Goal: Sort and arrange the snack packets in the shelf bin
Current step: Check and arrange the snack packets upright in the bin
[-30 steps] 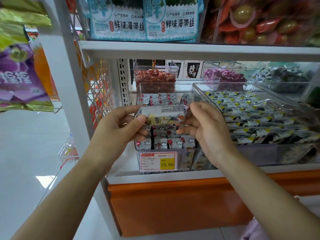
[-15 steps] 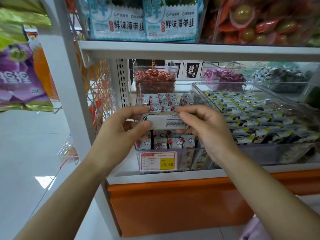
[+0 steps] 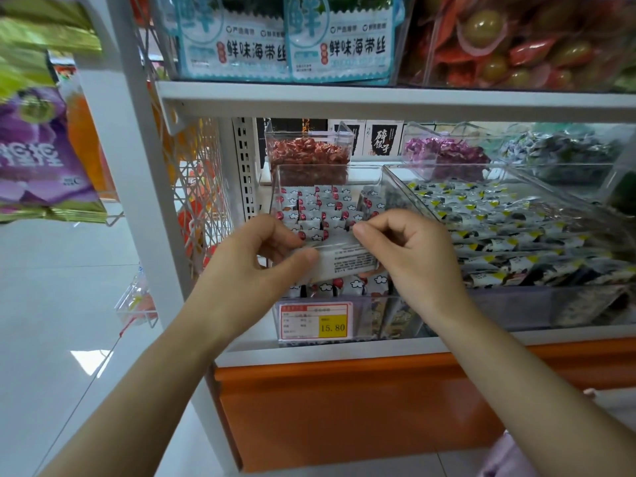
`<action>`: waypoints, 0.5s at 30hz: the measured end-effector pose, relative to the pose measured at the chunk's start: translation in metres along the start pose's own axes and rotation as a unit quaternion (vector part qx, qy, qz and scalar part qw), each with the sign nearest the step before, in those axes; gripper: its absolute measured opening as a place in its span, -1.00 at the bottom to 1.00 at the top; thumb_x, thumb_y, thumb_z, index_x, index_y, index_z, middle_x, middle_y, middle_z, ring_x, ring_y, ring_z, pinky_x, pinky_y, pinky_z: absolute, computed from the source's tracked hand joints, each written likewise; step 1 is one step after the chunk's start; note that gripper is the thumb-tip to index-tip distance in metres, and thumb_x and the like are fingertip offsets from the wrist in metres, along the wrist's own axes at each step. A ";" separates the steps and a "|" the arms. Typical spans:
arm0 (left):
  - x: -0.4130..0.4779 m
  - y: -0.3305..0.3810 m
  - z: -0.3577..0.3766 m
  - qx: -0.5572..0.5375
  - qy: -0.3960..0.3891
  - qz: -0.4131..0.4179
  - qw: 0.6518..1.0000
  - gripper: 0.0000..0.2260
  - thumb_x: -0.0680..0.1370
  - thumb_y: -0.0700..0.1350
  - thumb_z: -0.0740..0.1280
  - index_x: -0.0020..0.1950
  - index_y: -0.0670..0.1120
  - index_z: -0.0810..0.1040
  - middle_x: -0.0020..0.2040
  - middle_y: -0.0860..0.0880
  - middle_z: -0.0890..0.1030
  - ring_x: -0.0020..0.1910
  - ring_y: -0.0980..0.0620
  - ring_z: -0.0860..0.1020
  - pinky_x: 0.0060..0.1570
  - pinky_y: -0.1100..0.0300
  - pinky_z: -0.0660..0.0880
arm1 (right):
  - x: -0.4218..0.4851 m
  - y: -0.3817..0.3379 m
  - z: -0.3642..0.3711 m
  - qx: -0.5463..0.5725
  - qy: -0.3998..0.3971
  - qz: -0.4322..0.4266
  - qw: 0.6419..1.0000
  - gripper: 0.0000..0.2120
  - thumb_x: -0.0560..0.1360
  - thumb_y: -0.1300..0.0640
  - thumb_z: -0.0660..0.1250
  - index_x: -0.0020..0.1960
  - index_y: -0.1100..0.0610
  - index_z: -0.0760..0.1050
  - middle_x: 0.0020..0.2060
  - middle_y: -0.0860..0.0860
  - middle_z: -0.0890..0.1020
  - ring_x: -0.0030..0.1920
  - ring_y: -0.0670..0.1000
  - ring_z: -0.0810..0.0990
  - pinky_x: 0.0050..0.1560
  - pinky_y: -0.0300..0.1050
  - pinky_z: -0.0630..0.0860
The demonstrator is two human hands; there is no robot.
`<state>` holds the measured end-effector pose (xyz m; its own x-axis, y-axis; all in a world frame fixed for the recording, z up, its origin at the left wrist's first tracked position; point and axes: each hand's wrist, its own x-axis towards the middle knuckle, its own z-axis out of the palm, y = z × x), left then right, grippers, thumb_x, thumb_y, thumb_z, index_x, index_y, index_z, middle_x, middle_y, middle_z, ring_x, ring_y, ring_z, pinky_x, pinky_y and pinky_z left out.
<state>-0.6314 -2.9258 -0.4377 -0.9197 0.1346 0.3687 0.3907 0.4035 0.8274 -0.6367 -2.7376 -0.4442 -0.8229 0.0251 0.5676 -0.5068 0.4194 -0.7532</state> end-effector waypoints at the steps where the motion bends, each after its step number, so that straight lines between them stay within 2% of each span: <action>1: 0.001 0.000 -0.001 0.004 0.003 -0.003 1.000 -0.85 0.38 0.04 0.38 -0.16 -0.01 0.55 -0.21 0.07 0.58 -0.20 0.18 0.53 -0.22 0.22 0.53 | -0.001 -0.001 0.001 -0.002 -0.003 -0.003 1.000 -0.86 0.50 0.16 0.34 -0.22 0.16 0.59 -0.36 -0.05 0.60 -0.33 -0.17 0.54 -0.29 -0.35 0.44; 5: 0.004 0.001 -0.008 -0.042 -0.020 -0.019 0.999 -0.75 0.33 0.05 0.43 -0.27 -0.14 0.58 -0.32 -0.06 0.62 -0.33 0.10 0.55 -0.37 0.30 0.49 | -0.002 -0.003 0.001 0.002 -0.012 -0.005 1.000 -0.87 0.50 0.18 0.35 -0.21 0.14 0.60 -0.35 -0.11 0.60 -0.32 -0.21 0.55 -0.31 -0.39 0.44; 7: 0.005 -0.001 -0.011 -0.048 -0.017 -0.027 0.998 -0.76 0.37 -0.02 0.43 -0.32 -0.20 0.57 -0.36 -0.15 0.59 -0.42 0.09 0.52 -0.45 0.35 0.44 | -0.003 -0.004 0.002 -0.001 -0.021 -0.013 1.000 -0.88 0.49 0.19 0.35 -0.21 0.14 0.60 -0.34 -0.11 0.61 -0.31 -0.21 0.56 -0.31 -0.39 0.45; 10: 0.007 -0.007 -0.016 -0.022 -0.017 -0.028 0.999 -0.80 0.42 -0.06 0.42 -0.32 -0.16 0.62 -0.30 -0.23 0.58 -0.37 -0.03 0.49 -0.43 0.37 0.44 | -0.004 -0.004 0.003 -0.006 -0.026 -0.021 0.999 -0.89 0.49 0.19 0.35 -0.20 0.12 0.61 -0.32 -0.11 0.63 -0.29 -0.19 0.57 -0.28 -0.36 0.48; 15: 0.007 -0.004 -0.018 -0.020 -0.014 -0.022 0.999 -0.79 0.42 0.02 0.38 -0.27 -0.11 0.64 -0.31 -0.18 0.59 -0.41 0.13 0.48 -0.41 0.44 0.42 | -0.003 -0.003 0.005 0.001 -0.014 -0.009 1.000 -0.88 0.49 0.17 0.35 -0.22 0.10 0.61 -0.34 -0.14 0.62 -0.31 -0.22 0.57 -0.29 -0.41 0.44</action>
<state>-0.6386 -2.9427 -0.4313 -0.9367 0.1434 0.3194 0.3501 0.3739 0.8589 -0.6339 -2.7431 -0.4449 -0.8206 -0.0086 0.5714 -0.5222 0.4173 -0.7437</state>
